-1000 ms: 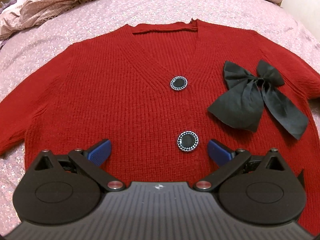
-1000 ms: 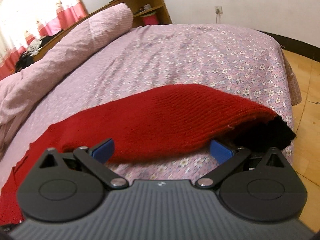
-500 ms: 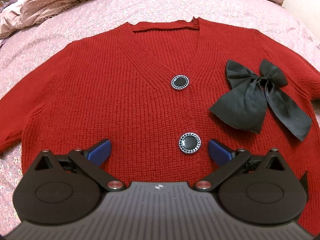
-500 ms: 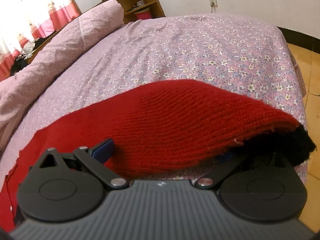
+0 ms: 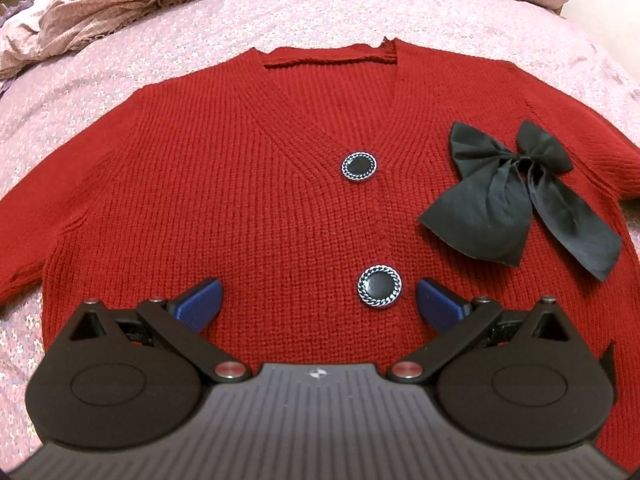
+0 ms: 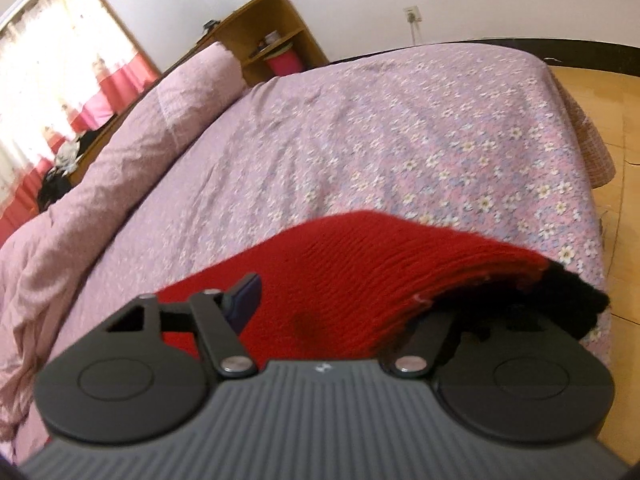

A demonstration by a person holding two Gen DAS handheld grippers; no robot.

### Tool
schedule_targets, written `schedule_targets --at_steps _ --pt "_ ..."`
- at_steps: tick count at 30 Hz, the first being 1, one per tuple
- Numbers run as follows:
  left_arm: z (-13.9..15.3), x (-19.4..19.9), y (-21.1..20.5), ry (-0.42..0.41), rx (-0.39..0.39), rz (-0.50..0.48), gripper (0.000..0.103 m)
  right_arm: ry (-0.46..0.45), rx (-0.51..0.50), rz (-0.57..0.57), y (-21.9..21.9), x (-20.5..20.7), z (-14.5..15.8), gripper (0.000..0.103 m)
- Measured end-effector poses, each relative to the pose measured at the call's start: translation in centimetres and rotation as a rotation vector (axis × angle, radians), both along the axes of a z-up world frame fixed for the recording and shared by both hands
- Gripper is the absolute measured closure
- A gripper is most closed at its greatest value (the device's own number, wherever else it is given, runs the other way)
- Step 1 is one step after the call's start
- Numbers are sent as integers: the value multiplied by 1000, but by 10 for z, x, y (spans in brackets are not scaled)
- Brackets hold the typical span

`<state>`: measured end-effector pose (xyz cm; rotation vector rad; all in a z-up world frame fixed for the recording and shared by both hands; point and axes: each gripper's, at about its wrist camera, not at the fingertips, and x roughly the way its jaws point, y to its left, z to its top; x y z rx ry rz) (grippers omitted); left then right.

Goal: Fold small clothes
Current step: 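Close the right gripper on the black-trimmed sleeve cuff, then carry the sleeve across the cardigan body and open the right gripper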

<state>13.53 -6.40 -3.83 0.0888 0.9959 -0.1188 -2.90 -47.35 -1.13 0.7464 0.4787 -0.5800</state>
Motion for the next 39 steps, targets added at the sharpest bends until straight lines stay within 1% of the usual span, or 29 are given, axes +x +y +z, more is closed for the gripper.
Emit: schedule_targets --at_steps 1,3,4,5,6,10,14,18,21,27,39 --pt "1 0 1 1 -2 -3 0 1 -4 -11 -2 -1 1 40" --pt "1 0 1 5 -5 -6 0 5 -15 -35 -5 -3 4 54" --pt "2 0 1 7 -6 -6 0 9 -24 -43 -6 -4 5 72" --pt "2 1 2 10 -6 -7 0 17 -37 -45 -8 -4 8 87" --pt "4 1 2 14 -6 -9 0 21 -53 -45 -9 -4 10 87" --pt "10 2 5 25 -17 -5 0 -13 -109 -32 -16 -3 28 89" --pt "18 0 12 -1 11 4 0 -57 -176 -8 -20 5 52 89" --pt "27 -1 23 -5 -9 13 0 -87 -237 46 -14 20 75 89" --pt "30 0 30 0 4 41 0 -109 -263 103 -1 32 86 89" --pt "35 -2 51 10 -5 93 0 -157 -235 194 34 53 94 89" --pt "47 -14 94 -19 -8 161 0 -221 -190 360 111 90 107 89"
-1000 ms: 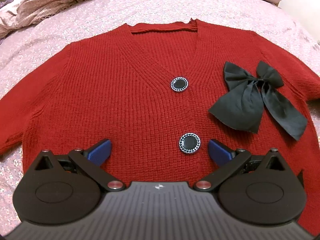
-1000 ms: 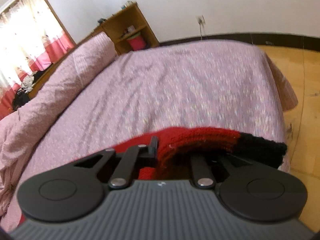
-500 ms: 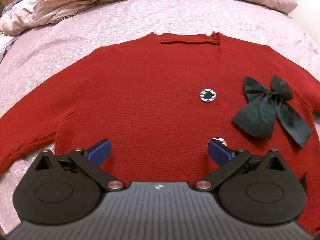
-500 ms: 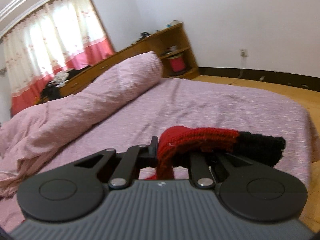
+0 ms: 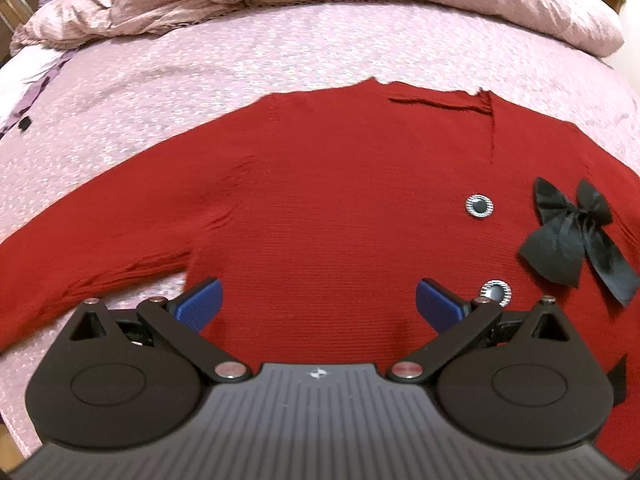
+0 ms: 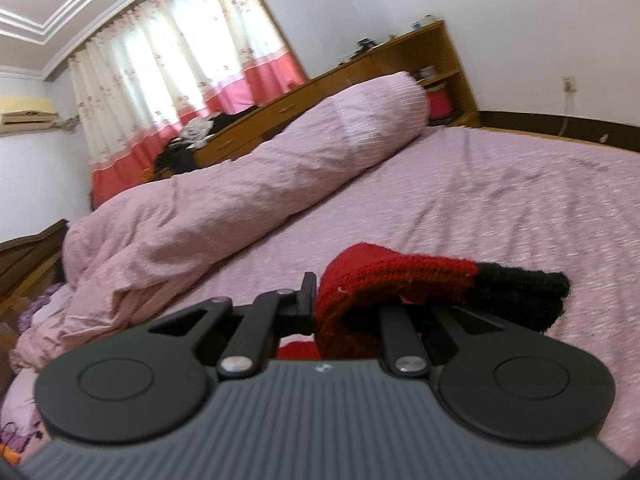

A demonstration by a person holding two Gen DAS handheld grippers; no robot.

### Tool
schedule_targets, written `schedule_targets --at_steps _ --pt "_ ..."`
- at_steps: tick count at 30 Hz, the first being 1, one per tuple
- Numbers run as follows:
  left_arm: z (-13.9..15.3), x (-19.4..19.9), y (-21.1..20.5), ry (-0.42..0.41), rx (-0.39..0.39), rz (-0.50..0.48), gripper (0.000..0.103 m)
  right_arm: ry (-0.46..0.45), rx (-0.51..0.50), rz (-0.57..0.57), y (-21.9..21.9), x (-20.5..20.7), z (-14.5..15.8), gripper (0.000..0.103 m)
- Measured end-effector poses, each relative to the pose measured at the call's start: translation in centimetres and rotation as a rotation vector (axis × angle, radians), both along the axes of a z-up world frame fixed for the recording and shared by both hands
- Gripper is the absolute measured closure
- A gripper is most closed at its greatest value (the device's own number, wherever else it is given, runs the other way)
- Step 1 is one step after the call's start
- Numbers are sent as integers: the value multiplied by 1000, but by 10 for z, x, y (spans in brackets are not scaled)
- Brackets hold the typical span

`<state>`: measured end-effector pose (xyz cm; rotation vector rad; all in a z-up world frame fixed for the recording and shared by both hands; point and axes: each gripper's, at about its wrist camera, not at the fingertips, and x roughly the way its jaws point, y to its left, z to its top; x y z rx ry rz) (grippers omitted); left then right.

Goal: Fold small clothes
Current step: 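Carry the sleeve across the cardigan body and open the right gripper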

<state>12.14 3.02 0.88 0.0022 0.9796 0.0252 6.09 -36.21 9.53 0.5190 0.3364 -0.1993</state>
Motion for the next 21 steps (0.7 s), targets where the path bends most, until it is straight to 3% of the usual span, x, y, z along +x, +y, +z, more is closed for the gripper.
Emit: schedule_targets --at_steps 14,21 --pt "5 -14 52 -34 14 83 0 -50 23 218 113 44 12 89" --pt "0 -17 76 -32 0 127 0 -14 11 334 175 65 -8 89"
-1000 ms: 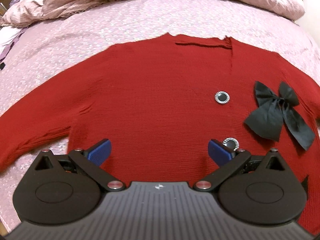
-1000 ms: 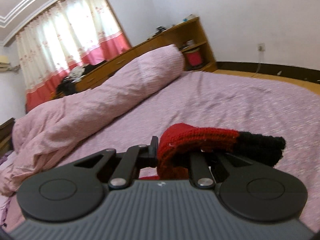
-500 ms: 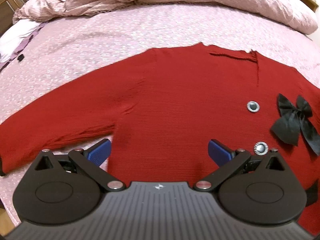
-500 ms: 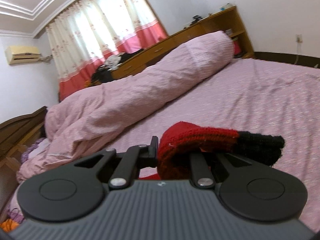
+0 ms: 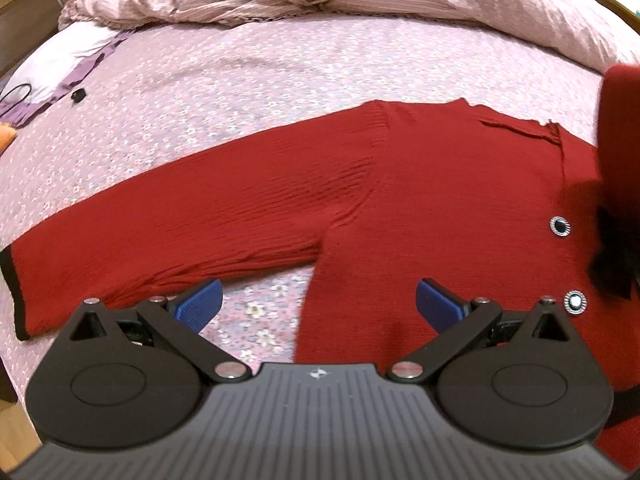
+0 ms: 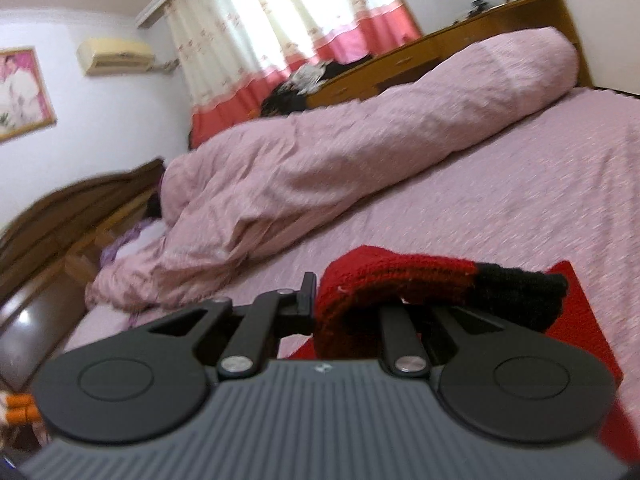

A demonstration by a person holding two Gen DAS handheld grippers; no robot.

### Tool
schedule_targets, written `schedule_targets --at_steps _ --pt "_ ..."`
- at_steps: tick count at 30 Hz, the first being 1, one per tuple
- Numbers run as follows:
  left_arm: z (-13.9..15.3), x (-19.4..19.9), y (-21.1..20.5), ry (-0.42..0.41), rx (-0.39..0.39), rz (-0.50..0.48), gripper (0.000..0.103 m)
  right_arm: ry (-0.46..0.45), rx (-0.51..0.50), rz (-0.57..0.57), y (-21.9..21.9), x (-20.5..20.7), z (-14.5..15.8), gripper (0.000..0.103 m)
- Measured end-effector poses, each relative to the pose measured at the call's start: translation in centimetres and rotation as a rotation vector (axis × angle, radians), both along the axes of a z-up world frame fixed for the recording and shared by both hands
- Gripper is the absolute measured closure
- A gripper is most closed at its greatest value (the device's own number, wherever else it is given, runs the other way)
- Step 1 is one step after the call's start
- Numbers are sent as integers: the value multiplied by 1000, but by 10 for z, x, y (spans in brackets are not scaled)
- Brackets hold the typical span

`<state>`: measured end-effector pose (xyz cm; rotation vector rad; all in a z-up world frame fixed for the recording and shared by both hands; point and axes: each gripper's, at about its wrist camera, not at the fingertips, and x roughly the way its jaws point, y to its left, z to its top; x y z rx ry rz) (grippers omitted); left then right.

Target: Fold small clothes

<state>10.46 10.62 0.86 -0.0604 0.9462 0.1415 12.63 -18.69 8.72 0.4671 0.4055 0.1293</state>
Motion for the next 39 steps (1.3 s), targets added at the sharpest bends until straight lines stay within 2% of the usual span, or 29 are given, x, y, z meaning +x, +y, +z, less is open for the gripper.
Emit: schedule_targets --at_steps 10,15,16,17,19,21,29,34,39 --pt "-13 0 17 14 -14 31 0 168 -100 153 66 15 -73 87" --pt "-15 1 19 14 -16 34 0 237 -129 219 85 19 -94 83" --pt "-15 1 19 13 -17 35 0 244 -136 224 88 19 -97 76" --pt "-14 1 19 13 -17 36 0 255 -137 230 89 19 -99 63" --pt "-14 0 18 11 -17 35 0 278 -115 242 89 18 -103 45" --pt "-13 0 17 9 -15 33 0 281 -101 252 89 15 -103 40" --pt "-5 -1 6 -12 -14 6 0 329 -83 267 69 -11 -89 38" --pt "3 1 -15 -37 -9 -60 0 331 -96 233 42 -34 -76 38" --pt "9 5 -46 -57 4 -148 0 320 -160 178 17 -52 -67 37"
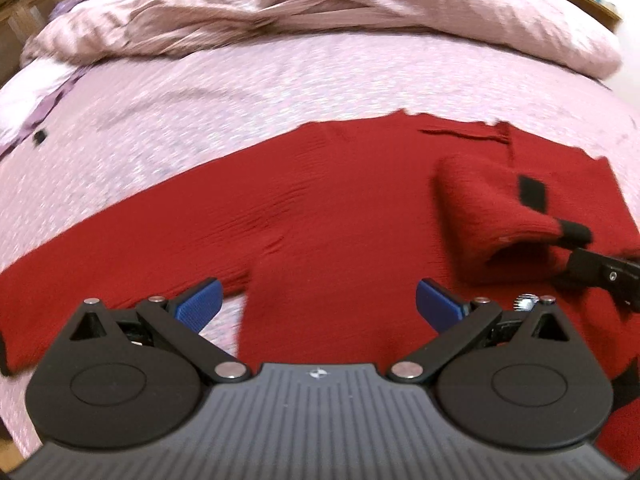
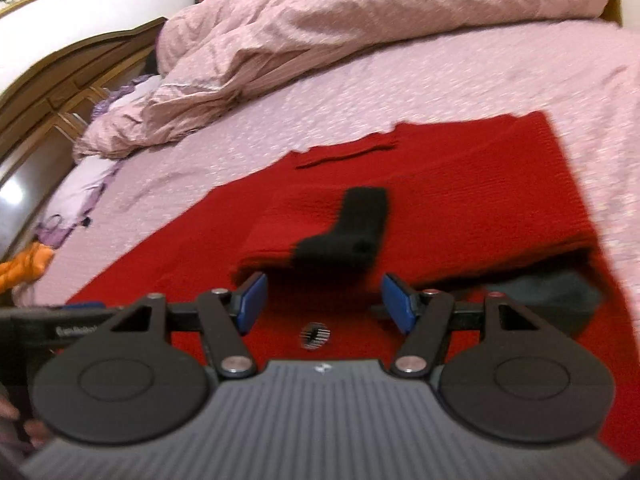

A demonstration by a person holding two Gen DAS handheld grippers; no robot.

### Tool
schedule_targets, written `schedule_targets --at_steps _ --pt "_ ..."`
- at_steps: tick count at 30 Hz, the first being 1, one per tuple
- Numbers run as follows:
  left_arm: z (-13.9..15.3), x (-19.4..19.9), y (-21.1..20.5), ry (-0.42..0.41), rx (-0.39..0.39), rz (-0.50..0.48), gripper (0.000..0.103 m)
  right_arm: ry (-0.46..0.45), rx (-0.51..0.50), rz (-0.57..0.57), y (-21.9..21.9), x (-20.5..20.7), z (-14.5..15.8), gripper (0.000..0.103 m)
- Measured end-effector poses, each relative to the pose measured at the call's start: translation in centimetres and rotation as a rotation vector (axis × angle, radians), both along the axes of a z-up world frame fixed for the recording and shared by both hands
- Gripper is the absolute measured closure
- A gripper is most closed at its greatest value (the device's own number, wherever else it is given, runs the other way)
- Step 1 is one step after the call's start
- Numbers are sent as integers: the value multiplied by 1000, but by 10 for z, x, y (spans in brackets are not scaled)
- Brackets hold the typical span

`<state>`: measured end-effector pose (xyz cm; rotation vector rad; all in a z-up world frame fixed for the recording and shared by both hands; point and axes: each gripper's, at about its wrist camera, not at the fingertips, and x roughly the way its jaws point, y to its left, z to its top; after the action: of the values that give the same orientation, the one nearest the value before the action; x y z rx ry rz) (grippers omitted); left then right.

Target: Fold small clothes

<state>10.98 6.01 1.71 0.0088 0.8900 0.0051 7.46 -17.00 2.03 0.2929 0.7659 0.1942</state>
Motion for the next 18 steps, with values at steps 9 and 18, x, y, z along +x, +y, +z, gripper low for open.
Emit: schedule_targets --at_steps 9,18 --pt "9 12 -67 -48 89 -156 0 7 -65 -156 -51 -17 -3 37" --pt "0 25 -127 -80 218 -300 0 28 -38 -214 -77 -27 -14 37"
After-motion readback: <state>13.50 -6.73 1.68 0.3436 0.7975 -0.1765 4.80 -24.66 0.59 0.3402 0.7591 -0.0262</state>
